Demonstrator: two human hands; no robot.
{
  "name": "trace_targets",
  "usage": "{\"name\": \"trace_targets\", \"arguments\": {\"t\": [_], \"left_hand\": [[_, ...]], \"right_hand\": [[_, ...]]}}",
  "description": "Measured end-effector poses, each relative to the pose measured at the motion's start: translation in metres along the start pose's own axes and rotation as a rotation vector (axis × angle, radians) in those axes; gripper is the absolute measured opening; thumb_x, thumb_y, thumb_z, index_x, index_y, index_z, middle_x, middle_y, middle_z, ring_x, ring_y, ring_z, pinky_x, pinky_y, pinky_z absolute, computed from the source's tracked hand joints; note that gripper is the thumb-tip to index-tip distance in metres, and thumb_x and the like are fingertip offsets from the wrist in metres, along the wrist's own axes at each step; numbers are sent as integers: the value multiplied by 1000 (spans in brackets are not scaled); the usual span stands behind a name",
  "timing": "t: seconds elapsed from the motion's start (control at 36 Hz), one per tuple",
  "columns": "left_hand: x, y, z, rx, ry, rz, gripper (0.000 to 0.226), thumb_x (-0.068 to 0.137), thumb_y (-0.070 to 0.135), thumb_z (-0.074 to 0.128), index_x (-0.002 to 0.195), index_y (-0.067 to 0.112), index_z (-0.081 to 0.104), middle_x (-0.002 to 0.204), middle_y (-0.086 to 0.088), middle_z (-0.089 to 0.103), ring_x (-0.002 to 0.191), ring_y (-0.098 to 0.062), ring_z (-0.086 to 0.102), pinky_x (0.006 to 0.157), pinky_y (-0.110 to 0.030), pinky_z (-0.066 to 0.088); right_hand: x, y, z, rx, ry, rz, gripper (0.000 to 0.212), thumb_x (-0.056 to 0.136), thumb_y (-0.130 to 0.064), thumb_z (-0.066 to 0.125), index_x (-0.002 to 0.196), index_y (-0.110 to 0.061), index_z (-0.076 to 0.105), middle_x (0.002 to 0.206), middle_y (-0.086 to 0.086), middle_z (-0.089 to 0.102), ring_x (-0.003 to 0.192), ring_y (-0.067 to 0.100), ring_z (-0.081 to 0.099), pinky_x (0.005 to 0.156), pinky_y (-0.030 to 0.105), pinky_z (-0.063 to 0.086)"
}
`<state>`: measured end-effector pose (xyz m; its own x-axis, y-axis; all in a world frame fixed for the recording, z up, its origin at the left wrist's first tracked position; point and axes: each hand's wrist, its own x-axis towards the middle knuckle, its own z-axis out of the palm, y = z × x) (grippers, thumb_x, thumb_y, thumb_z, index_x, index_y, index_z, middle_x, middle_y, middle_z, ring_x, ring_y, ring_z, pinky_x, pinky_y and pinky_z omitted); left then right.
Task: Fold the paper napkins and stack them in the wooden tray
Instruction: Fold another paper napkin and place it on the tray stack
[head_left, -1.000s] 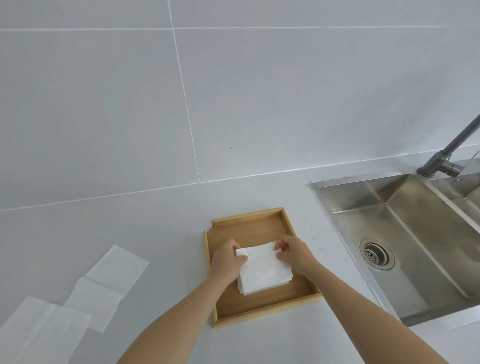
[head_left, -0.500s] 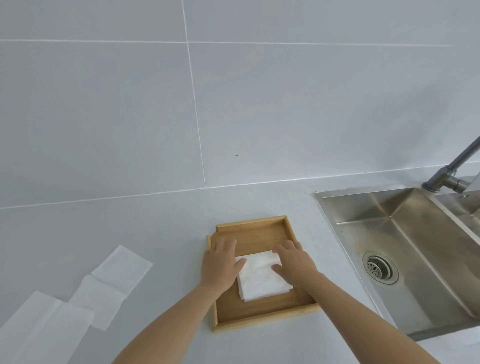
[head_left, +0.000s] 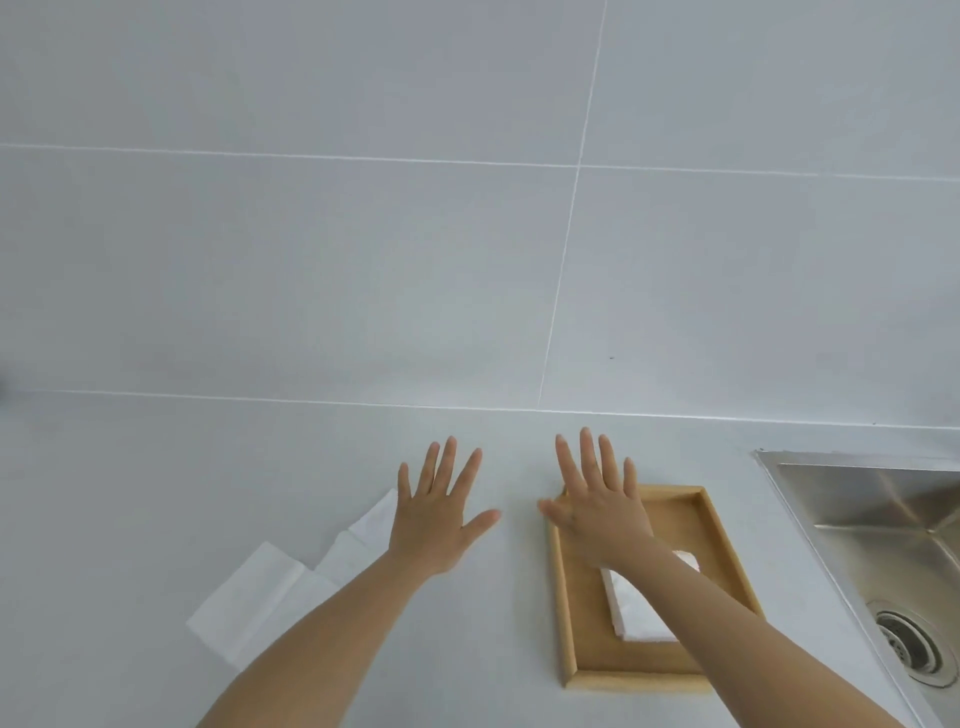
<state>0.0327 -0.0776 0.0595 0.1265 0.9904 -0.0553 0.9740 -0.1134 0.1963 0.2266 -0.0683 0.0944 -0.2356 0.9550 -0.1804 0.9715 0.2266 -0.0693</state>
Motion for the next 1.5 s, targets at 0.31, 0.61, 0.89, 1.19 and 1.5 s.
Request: {"name": "trace_targets", "arguments": {"t": [0.31,0.61,0.89,1.19,1.5], "left_hand": [[-25,-102,-18,53,-59,-116,110,32,78,-43,127,26,-32,157,-1,-19,146,-25,-14,118,-51,-4],[-61,-186,-5,-6,-209,-275,103,61,85,-8,146,27,-15,158,-4,-17,147,-24,-12,119,-50,0],[-99,-224,13,-91,-283,-500,90,82,49,54,147,15,1,147,-10,29,137,-28,28,109,-41,27],[-92,-230,18,-366,-321,-666,70,73,26,73,128,12,32,118,-7,60,108,-26,59,89,-35,46],[-67,-232,-12,-592,-169,-446,24,75,0,47,56,14,52,64,-8,53,70,-27,48,50,-24,32]], "right_hand": [[27,-100,15,11,-105,-138,111,24,-72,-50,122,-20,-42,133,3,-43,129,21,-35,117,48,-8],[39,-176,60,16,-236,-252,113,20,-74,-48,122,-26,-41,134,0,-42,136,21,-31,118,47,-7],[52,-237,89,22,-288,-384,114,24,-76,-44,124,-23,-39,137,-1,-40,144,27,-21,119,44,-5],[63,-269,95,6,-360,-419,76,96,-49,27,142,-19,-25,156,8,-24,145,26,-18,120,41,-3],[77,-272,69,222,-275,-420,73,92,-18,53,148,-19,6,156,6,20,140,26,26,109,37,35]]}}
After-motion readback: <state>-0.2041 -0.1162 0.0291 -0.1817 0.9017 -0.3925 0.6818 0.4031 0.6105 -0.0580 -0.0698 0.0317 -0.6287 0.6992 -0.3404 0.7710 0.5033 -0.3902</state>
